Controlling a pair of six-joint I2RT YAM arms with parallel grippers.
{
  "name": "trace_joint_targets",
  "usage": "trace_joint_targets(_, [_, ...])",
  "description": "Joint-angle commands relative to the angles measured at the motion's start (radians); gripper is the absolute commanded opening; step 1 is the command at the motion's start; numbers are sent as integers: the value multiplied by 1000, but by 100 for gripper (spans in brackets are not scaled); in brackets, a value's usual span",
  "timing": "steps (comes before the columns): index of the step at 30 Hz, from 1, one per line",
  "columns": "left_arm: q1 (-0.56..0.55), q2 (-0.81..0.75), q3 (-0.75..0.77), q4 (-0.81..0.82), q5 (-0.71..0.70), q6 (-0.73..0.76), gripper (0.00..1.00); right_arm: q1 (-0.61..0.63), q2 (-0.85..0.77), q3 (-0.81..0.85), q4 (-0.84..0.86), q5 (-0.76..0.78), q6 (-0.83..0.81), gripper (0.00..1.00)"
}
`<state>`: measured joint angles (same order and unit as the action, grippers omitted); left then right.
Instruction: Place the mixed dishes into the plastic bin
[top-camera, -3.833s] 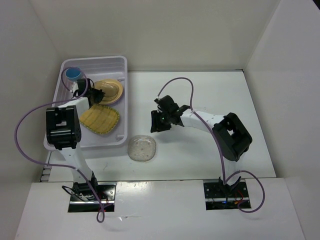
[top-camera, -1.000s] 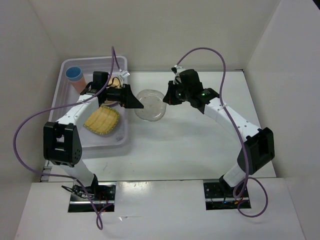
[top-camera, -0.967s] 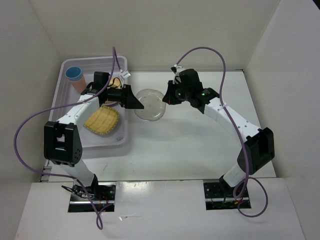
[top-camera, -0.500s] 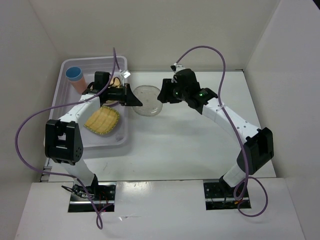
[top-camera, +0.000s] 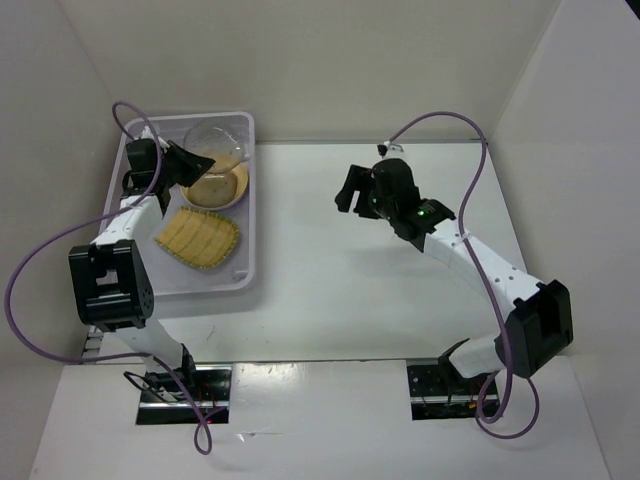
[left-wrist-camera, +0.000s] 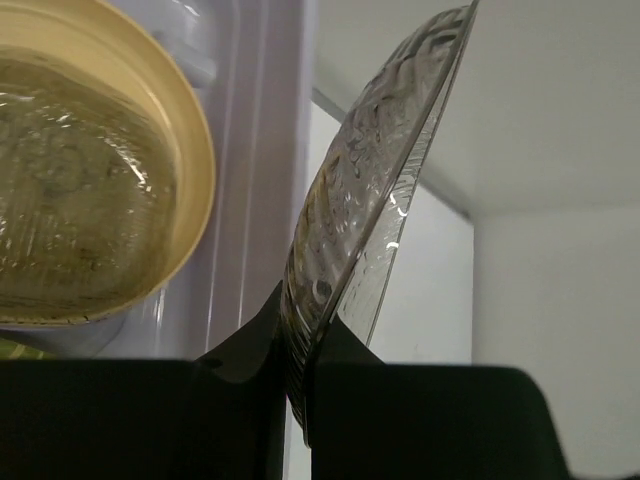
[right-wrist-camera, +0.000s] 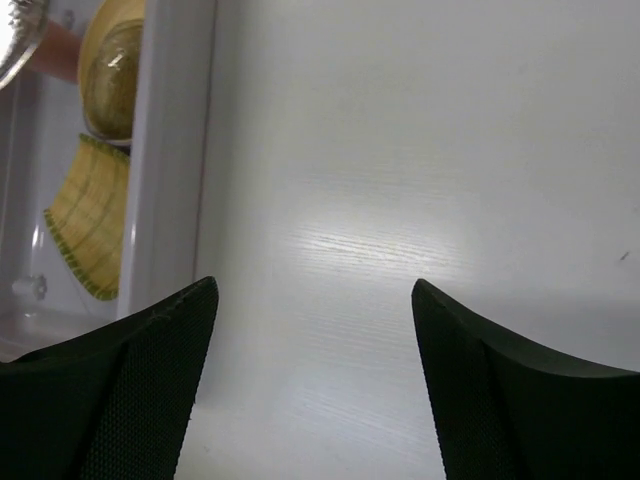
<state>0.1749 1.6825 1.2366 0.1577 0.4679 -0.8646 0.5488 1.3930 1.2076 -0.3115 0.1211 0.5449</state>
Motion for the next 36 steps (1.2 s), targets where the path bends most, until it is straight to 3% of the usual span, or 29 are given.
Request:
trace_joint_targets(1, [-15, 11, -37, 108, -195, -183, 0, -1, -8, -58, -1, 72, 39, 84])
trace_joint_targets(9, [-64, 39, -88, 88, -503, -355, 2, -30, -52, -118, 12, 94, 64, 91])
trace_joint_targets(18, [-86, 137, -58, 37, -574, -471, 4, -73, -52, -118, 3, 121, 75, 95])
trace_joint_targets(21, [-110, 137, -81, 9, -639, -494, 9, -93, -52, -109, 3, 121, 75, 96])
trace_joint_targets(25, [-121, 126, -81, -30, -652, -517, 27, -102, -42, -100, 3, 121, 55, 96])
trace_joint_targets(26, [-121, 126, -72, -30, -643, -518, 42, -102, -42, -100, 3, 121, 55, 96])
trace_joint_targets(28, [-121, 126, -72, -41, -621, -518, 54, -111, -29, -88, 3, 121, 46, 96])
trace_joint_targets(30, [-132, 126, -72, -76, -612, -528, 82, -112, -11, -69, 3, 111, 32, 97])
trace_joint_targets(36, [-141, 42, -72, -193, -591, -538, 95, -130, 11, -40, 23, 101, 4, 98])
